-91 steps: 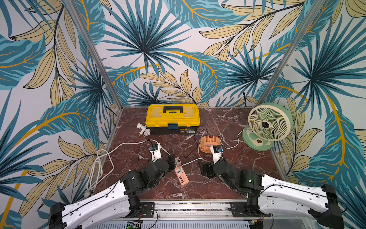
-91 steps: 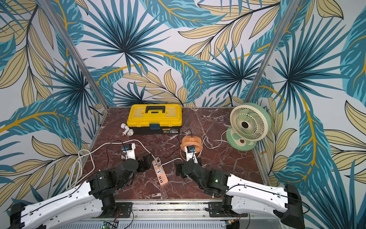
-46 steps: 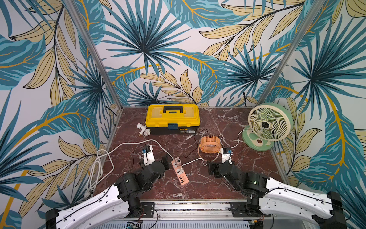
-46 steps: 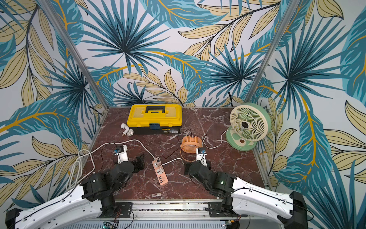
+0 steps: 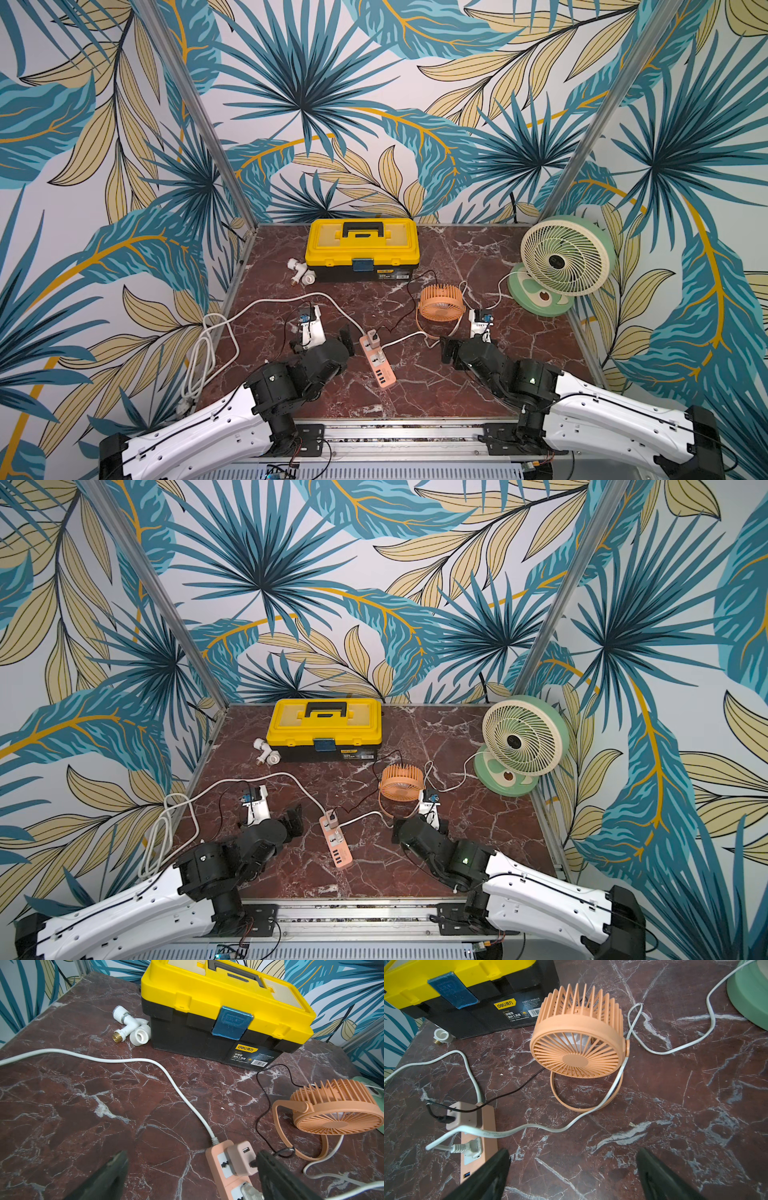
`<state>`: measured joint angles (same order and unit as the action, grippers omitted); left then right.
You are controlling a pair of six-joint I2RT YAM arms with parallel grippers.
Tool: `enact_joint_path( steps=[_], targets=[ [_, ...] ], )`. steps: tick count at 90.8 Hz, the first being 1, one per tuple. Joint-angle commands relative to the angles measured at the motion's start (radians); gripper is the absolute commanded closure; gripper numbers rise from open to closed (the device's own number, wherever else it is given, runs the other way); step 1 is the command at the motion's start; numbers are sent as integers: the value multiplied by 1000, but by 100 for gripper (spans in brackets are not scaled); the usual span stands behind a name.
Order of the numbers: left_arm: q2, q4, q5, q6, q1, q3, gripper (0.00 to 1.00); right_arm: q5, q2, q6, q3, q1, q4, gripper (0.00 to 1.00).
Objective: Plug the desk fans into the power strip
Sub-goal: Reset both arms
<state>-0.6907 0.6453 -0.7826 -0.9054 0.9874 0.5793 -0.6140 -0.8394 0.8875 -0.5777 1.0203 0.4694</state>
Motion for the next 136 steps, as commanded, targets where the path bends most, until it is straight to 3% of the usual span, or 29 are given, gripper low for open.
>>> enact_joint_path(
  steps=[1, 15, 27, 36, 43, 50, 56, 64, 71, 82, 91, 96, 100, 110, 120, 126, 132, 136],
  targets=[
    [0, 17, -39, 9, -4, 11, 0, -19, 7, 13, 21, -7, 10, 2],
    [-18, -12, -86, 32, -4, 11, 0, -20, 18, 11, 21, -35, 17, 1],
    [-51, -10, -242, 62, -6, 61, 0, -71, 1, 36, -17, -131, 102, 0],
    [-70, -126, -381, 242, -24, 103, 0, -191, -41, -9, -58, -185, 116, 0],
    [-89, -392, -454, 486, -68, 79, 0, -287, -97, -79, -73, -185, 50, 0],
    [-123, -618, -359, 657, -199, 45, 0, -368, -159, -137, -100, -194, 6, 0],
    [-177, -626, -256, 624, -352, 62, 0, -385, -204, -218, -125, -250, -39, 0],
    [-298, -629, -210, 576, -514, 97, 0, -387, -238, -277, -144, -368, -81, 0],
    [-401, -697, -169, 603, -614, 106, 0, -434, -238, -353, -122, -455, -178, 0],
    [-553, -919, -75, 703, -721, 8, 0, -544, -232, -489, -70, -567, -349, 0],
    [-644, -1114, -1, 792, -768, -108, 0, -443, -237, -567, 35, -689, -535, 0],
    [-707, -1260, -2, 853, -771, -133, 0, -370, -268, -540, 92, -761, -606, 1],
    [-711, -1292, 82, 875, -778, -134, 0, -333, -318, -527, 136, -793, -681, 0],
    [-690, -1285, 241, 901, -820, -139, 0, -222, -421, -633, 147, -806, -905, 0],
    [-743, -1557, 267, 888, -856, -254, 0, -99, -517, -803, 160, -810, -1151, 0],
    [-760, -1544, 360, 909, -867, -232, 0, -51, -576, -900, 164, -812, -1281, 0],
    [-798, -1494, 432, 926, -876, -203, 0, 76, -653, -917, 210, -852, -1446, 0],
    [-857, -1619, 435, 934, -879, -227, 0, 137, -620, -875, 205, -887, -1365, 0]
  ],
)
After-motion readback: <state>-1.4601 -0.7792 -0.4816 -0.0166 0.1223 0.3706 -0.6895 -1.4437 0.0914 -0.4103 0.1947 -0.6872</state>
